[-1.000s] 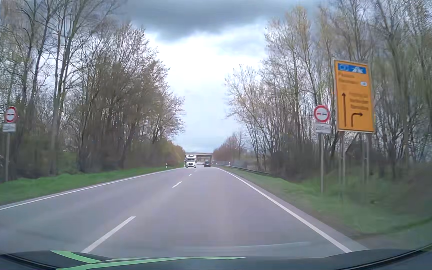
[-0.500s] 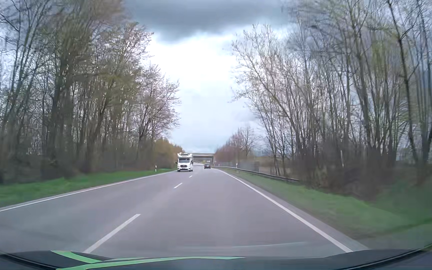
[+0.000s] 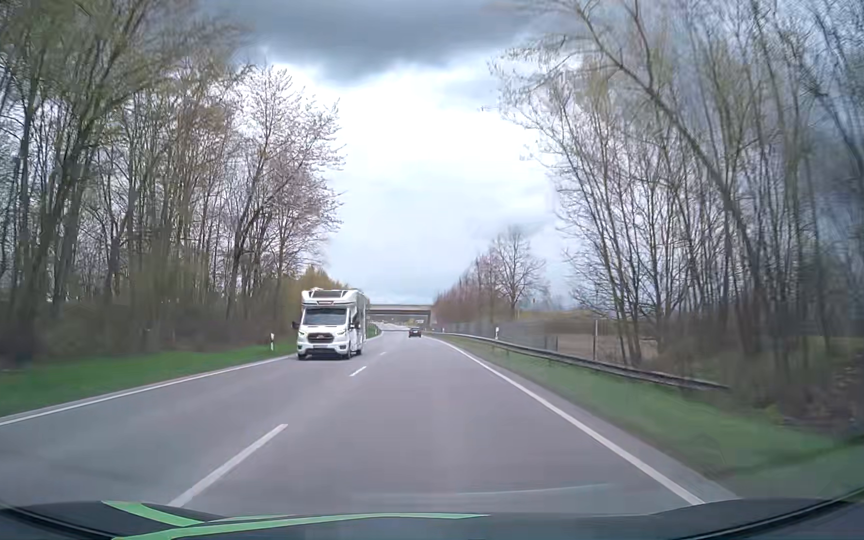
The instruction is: Follow the waypoints while adhering to traffic rules and regulations
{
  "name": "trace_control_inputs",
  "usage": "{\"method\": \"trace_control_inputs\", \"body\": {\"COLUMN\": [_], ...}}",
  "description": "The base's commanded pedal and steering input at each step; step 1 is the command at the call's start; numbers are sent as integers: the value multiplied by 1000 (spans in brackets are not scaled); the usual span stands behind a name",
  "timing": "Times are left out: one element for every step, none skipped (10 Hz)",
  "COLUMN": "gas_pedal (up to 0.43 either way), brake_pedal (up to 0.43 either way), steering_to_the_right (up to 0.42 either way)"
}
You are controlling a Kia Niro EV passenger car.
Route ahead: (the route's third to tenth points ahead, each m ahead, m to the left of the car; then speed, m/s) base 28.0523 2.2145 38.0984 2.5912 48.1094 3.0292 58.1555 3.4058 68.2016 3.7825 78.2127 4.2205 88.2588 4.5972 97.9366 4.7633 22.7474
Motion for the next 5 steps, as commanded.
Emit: {"method": "trace_control_inputs", "body": {"gas_pedal": [130,130,130,130,130], "brake_pedal": [0,0,0,0,0], "steering_to_the_right": [-2,-2,-2,-2,-2]}}
